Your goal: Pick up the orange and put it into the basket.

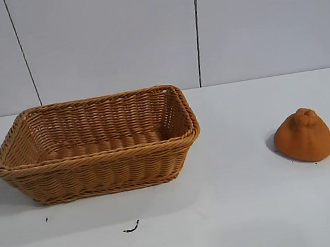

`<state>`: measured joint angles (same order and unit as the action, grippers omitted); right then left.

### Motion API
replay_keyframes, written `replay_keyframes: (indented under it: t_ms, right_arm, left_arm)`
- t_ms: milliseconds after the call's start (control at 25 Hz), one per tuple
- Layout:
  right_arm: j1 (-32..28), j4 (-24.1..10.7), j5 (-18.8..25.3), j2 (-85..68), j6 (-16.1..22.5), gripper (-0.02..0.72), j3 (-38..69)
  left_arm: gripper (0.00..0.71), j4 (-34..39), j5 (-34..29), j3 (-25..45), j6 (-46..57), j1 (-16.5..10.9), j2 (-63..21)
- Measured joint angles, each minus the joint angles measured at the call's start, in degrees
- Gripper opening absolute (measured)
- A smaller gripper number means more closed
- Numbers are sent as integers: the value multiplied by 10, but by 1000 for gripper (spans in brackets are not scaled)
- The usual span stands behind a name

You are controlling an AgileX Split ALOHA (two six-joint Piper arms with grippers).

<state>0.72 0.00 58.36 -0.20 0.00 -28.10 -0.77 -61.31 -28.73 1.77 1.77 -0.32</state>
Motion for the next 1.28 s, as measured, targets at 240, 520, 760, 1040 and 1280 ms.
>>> replay_keyframes:
  t_ms: [240, 520, 760, 1040, 1280]
  right_arm:
    - [0, 0, 0, 0, 0, 638, 0]
    - [0, 0, 0, 0, 0, 638, -1]
    - [0, 0, -1, 120, 0, 638, -50]
    - [0, 28, -1, 385, 0, 638, -175]
    - [0, 41, -2, 597, 0, 638, -303]
  left_arm:
    - [666, 0, 0, 0, 0, 0, 0]
    - [666, 0, 0, 0, 0, 0, 0]
    - [666, 0, 0, 0, 0, 0, 0]
    - [666, 0, 0, 0, 0, 0, 0]
    - [666, 0, 0, 0, 0, 0, 0]
